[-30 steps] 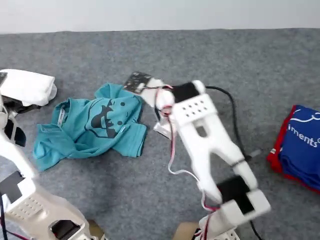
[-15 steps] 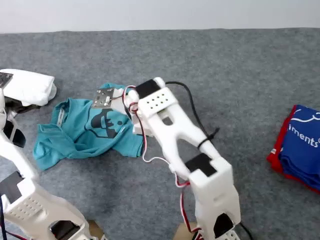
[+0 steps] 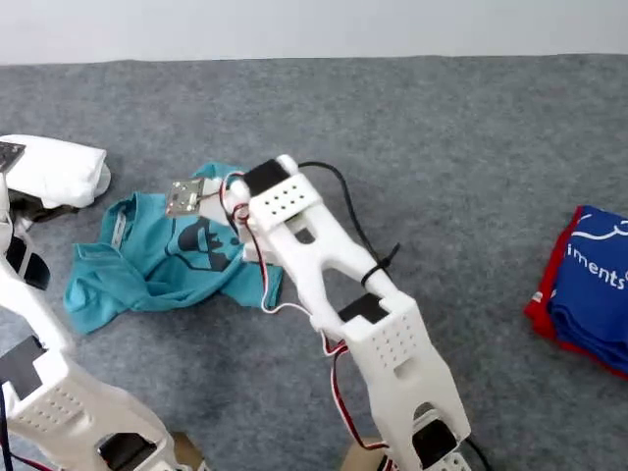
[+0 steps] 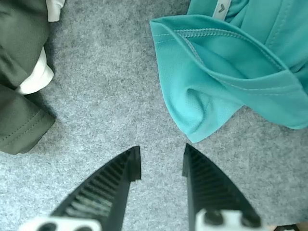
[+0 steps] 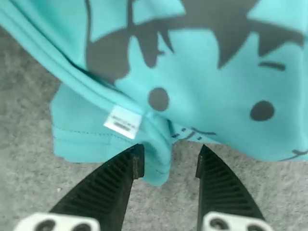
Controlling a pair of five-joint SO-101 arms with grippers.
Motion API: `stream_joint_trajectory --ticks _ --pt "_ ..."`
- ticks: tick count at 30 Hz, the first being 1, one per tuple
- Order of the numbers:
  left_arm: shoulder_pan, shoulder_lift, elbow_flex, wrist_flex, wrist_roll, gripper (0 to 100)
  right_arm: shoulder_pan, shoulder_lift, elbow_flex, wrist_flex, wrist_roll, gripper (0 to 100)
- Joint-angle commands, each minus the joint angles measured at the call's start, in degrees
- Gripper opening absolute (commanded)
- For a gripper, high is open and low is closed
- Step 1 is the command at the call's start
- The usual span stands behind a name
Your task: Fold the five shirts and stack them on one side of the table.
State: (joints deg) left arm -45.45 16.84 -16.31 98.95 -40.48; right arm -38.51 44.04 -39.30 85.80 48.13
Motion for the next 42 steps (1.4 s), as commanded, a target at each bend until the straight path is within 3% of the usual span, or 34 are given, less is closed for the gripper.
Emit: stream_joint_trajectory --ticks 1,5,12,19,25,42 --pt "0.0 -0.4 0.0 1.0 -0.5 15 -0.6 -0.7 -2.8 1.3 0.3 10.2" --pt "0.0 -0.3 0.0 1.0 -0.5 15 -0.8 -0.7 -2.5 1.6 0.3 5.4" --pt "0.0 -0.3 0.1 1.0 -0.4 15 -0.5 1.7 -2.7 1.6 0.3 16.6" --pt "0.0 -0.3 0.2 1.0 -0.4 15 -0.7 4.2 -2.7 1.7 0.3 16.5" --pt "0.0 -0.2 0.2 1.0 -0.4 15 -0.7 1.7 -2.8 1.7 0.3 0.4" --pt "0.3 -0.2 0.3 1.1 -0.4 15 0.2 -10.4 -2.8 7.0 0.6 1.1"
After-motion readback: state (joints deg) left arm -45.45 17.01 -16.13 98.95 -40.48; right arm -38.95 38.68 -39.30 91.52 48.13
